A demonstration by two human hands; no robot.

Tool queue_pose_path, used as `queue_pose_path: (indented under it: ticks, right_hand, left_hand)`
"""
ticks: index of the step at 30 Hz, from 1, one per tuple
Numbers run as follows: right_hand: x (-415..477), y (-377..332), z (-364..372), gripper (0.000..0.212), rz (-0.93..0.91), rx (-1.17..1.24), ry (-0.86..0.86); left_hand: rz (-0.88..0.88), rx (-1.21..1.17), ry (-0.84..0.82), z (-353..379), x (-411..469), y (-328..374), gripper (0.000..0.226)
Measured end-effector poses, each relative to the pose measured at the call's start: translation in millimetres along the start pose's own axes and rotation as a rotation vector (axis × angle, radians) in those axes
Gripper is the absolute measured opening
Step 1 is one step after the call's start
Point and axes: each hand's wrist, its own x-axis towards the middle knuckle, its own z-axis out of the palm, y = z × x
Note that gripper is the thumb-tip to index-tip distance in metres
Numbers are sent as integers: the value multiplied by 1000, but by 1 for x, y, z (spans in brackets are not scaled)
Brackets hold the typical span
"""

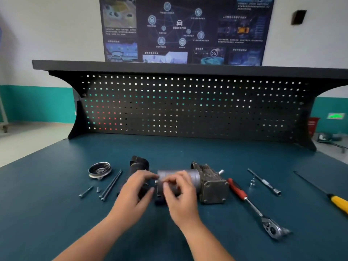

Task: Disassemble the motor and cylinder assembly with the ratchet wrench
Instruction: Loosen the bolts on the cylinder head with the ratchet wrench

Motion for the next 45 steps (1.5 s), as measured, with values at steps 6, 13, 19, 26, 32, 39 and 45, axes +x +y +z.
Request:
queue_pose_path:
  ticks: [6,13,19,26,32,39,45]
  right_hand:
    - [30,42,-137,18,459,-637,112]
    - [17,69,-209,56,874,-1009,-574]
    - [18,76,-203,18,827,-921,-566]
    - [9,88,-214,13,790,-526,-201]
    - [23,48,-209,17,517,213,251]
    - [18,13,-173,50,536,871,524]
    - [-3,9,-156,49,432,911,578]
  left_hand:
    - [-37,503,-438,85,47,8,87]
    - [-129,760,-773,110,112,7,99]
    - [-52,716,-736,104,106,1,80]
    - [59,713,-742,102,92,5,93]
    - [-39,777,-685,109,85,13,102]
    - [-74,444,-537,100,67,21,92]
    - [239,57,-226,132,53,58,48]
